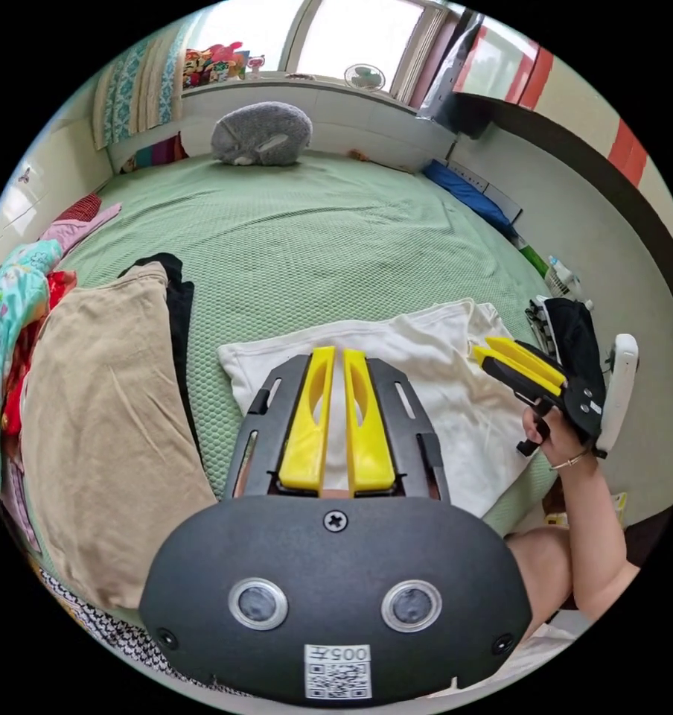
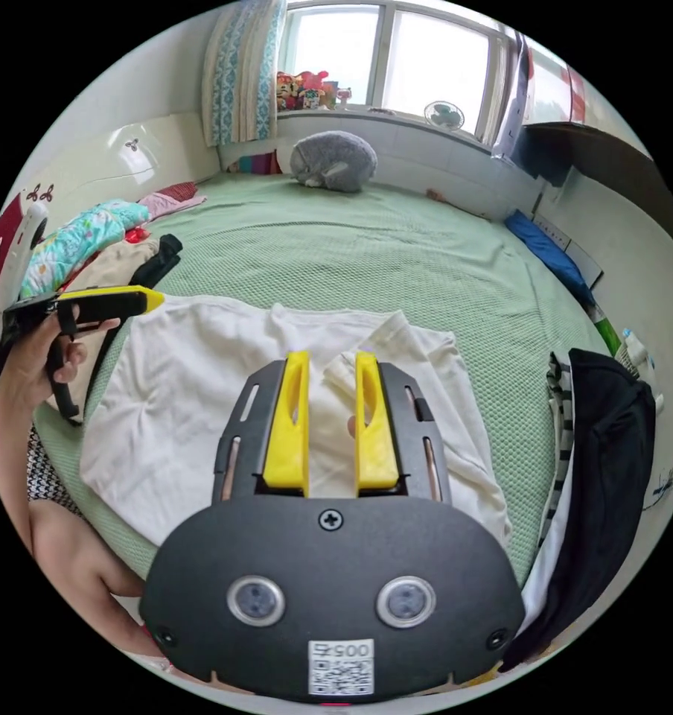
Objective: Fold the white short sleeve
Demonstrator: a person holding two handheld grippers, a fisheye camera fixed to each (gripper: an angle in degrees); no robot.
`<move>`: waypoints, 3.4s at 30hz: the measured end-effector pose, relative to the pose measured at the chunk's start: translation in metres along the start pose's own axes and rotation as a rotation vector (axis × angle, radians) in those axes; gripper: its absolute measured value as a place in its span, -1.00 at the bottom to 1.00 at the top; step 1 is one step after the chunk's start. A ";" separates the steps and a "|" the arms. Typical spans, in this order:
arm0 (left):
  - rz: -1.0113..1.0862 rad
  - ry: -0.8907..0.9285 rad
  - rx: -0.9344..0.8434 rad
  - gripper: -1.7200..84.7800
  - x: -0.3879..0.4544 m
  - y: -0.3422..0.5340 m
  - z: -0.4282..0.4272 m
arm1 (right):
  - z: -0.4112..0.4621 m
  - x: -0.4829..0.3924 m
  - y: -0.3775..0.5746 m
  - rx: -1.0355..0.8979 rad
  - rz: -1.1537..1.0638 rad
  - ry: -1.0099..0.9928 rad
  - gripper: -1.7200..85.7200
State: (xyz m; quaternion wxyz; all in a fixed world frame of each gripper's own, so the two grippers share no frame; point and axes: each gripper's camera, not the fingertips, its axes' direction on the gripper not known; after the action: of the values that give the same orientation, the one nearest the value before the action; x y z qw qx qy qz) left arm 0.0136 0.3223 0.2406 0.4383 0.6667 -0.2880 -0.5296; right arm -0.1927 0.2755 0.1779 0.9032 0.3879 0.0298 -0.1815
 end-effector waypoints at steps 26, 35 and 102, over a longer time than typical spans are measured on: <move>0.092 -0.031 0.134 -0.86 0.015 0.023 -0.044 | -0.029 0.002 -0.028 0.061 0.077 0.105 -1.00; 0.153 -0.060 0.183 -0.95 0.043 0.022 -0.056 | -0.052 0.003 -0.039 0.095 0.090 0.081 -1.00; 0.091 -0.154 0.059 -0.96 0.068 -0.016 -0.049 | -0.112 0.061 -0.020 -0.450 0.077 0.178 -0.98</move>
State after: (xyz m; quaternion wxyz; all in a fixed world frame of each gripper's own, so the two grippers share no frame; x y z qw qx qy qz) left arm 0.0779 0.2853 0.1981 0.4186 0.6230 -0.3663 -0.5500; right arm -0.1329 0.3238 0.0738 0.9668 0.1924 0.1342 -0.1009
